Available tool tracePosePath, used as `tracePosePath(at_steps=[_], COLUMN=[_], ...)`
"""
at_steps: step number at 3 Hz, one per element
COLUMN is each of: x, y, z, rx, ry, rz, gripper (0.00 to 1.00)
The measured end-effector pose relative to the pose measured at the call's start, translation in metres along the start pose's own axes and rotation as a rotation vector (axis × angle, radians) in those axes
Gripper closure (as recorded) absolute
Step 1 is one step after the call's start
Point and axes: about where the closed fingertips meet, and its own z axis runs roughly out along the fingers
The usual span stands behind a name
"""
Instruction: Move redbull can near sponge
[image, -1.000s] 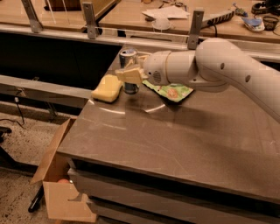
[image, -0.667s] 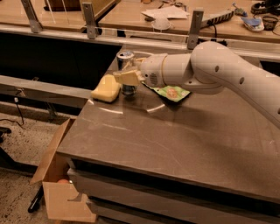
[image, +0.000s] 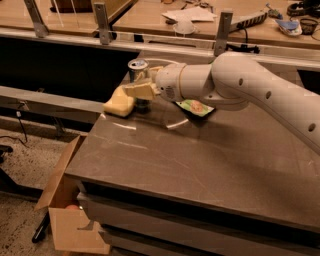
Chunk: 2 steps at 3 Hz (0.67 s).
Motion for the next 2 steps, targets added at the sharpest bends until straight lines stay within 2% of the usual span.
tracePosePath(at_steps=[1,2], x=[-0.0038,-0.0020], y=[0.0024,0.0073], z=[0.0032,-0.0013], rx=[-0.006,-0.009], ry=[-0.003,0.002], rz=[-0.016,-0.023], gripper=[0.01,0.00])
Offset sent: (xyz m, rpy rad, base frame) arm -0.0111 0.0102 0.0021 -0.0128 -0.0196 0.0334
